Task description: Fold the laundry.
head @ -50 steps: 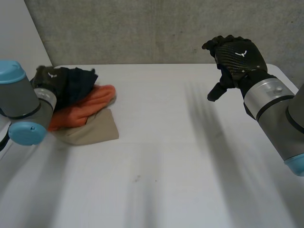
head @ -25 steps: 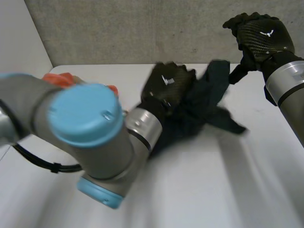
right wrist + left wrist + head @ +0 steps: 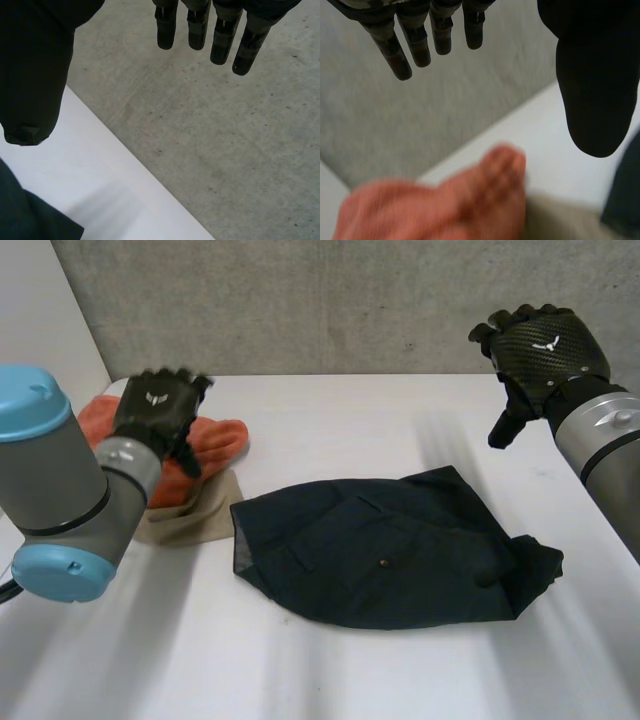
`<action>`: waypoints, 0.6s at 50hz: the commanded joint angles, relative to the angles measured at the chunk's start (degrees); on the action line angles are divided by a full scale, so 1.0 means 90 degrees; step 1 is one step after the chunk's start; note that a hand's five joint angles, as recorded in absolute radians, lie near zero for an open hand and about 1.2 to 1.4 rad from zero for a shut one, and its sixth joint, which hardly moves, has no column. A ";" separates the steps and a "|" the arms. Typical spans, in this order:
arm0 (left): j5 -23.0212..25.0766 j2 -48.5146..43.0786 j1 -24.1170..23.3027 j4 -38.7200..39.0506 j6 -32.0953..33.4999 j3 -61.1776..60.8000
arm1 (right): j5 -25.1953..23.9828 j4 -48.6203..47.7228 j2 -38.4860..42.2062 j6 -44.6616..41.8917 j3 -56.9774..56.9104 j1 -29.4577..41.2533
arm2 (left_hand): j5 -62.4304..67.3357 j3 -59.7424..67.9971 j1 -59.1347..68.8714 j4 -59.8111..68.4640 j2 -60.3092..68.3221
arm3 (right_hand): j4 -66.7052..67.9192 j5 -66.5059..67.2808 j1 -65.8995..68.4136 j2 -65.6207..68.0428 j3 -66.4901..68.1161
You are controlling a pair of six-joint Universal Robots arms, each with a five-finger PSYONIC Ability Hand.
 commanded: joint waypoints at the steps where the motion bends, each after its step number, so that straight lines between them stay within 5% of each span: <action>1: 0.0053 -0.0505 0.0189 -0.0061 0.0844 -0.0437 | 0.0001 0.0006 0.0009 -0.0011 0.0194 0.0198 | 0.0225 0.0283 0.0473 0.0352 0.0351 | -0.0404 -0.0351 -0.0169 -0.0341 -0.0262; 8: 0.0512 -0.0993 0.0218 -0.0003 0.1342 -0.0497 | 0.0001 0.0005 0.0214 -0.0040 0.0428 0.0198 | 0.1403 0.1460 0.1650 0.1529 0.1528 | -0.0404 -0.0351 -0.0169 -0.0341 -0.0262; 19: 0.0502 -0.1795 0.0471 0.0602 0.1909 -0.0125 | 0.0011 -0.0033 0.0282 -0.0108 0.0711 0.0120 | 0.3869 0.3926 0.4116 0.3996 0.3994 | -0.0404 -0.0351 -0.0169 -0.0341 -0.0262; 24: 0.0444 -0.1912 0.0793 0.1266 0.2026 -0.0008 | 0.0011 -0.0063 0.0282 -0.0108 0.0828 0.0110 | 0.7470 0.7528 0.7718 0.7597 0.7596 | -0.0404 -0.0351 -0.0169 -0.0341 -0.0262; 30: -0.0053 -0.1825 0.1369 0.1686 0.2415 0.0031 | 0.0011 -0.0073 0.0282 -0.0108 0.0897 0.0100 | 0.7476 0.7533 0.7723 0.7603 0.7601 | -0.0404 -0.0351 -0.0169 -0.0341 -0.0262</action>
